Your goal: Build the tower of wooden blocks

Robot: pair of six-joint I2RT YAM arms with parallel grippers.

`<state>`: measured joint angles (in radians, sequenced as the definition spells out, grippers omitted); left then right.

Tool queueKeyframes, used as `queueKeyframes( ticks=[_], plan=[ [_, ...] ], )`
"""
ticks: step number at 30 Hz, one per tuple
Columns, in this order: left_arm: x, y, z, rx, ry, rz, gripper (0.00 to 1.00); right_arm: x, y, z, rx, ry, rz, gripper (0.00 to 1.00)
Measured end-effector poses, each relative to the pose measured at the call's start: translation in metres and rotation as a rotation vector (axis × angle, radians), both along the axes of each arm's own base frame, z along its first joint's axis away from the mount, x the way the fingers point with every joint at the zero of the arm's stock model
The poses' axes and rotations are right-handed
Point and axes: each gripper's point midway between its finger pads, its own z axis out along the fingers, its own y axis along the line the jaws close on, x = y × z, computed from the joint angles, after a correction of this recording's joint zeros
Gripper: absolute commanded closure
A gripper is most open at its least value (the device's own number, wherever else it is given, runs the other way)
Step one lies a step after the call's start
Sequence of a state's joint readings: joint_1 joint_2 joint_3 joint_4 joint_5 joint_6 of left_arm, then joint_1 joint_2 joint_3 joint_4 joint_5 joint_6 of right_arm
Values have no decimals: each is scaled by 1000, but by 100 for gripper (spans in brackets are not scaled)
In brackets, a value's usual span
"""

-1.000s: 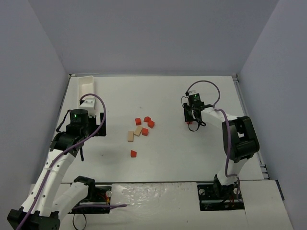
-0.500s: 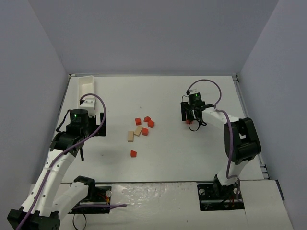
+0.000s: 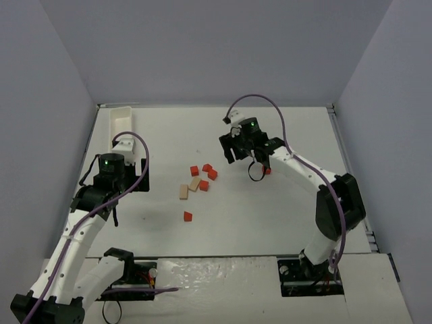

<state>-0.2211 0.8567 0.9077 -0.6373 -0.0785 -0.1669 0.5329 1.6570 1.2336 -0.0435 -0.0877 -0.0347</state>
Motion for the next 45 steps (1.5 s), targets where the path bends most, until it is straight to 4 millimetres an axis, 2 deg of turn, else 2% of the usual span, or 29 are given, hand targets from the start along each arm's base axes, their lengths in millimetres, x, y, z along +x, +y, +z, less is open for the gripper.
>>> queueKeyframes(
  ticks=[2, 5, 11, 15, 21, 31, 33, 38, 41, 45],
  plan=[
    [0, 0, 0, 0, 0, 0, 5, -2, 23, -3, -9, 2, 82, 36],
    [1, 0, -2, 2, 7, 0, 5, -8, 51, -23, -41, 30, 180, 37],
    [2, 0, -6, 5, 23, 0, 5, -26, 76, -72, -116, 123, 289, 39],
    [2, 0, -6, 6, 26, 0, 5, -30, 81, -85, -141, 148, 311, 41],
    [2, 0, -7, 6, 28, 0, 5, -28, 89, -87, -142, 143, 325, 45],
    [3, -1, -8, 7, 33, 0, 5, -27, 89, -105, -163, 175, 322, 53],
    [3, -1, -8, 7, 33, 0, 5, -27, 89, -106, -165, 175, 318, 61],
    [3, -1, -8, 7, 33, 0, 5, -24, 88, -104, -166, 169, 301, 93],
    [3, -1, -8, 7, 33, 0, 5, -22, 86, -104, -174, 164, 279, 100],
    [3, -1, -8, 7, 33, 0, 5, -16, 78, -104, -192, 151, 210, 100]
  ],
)
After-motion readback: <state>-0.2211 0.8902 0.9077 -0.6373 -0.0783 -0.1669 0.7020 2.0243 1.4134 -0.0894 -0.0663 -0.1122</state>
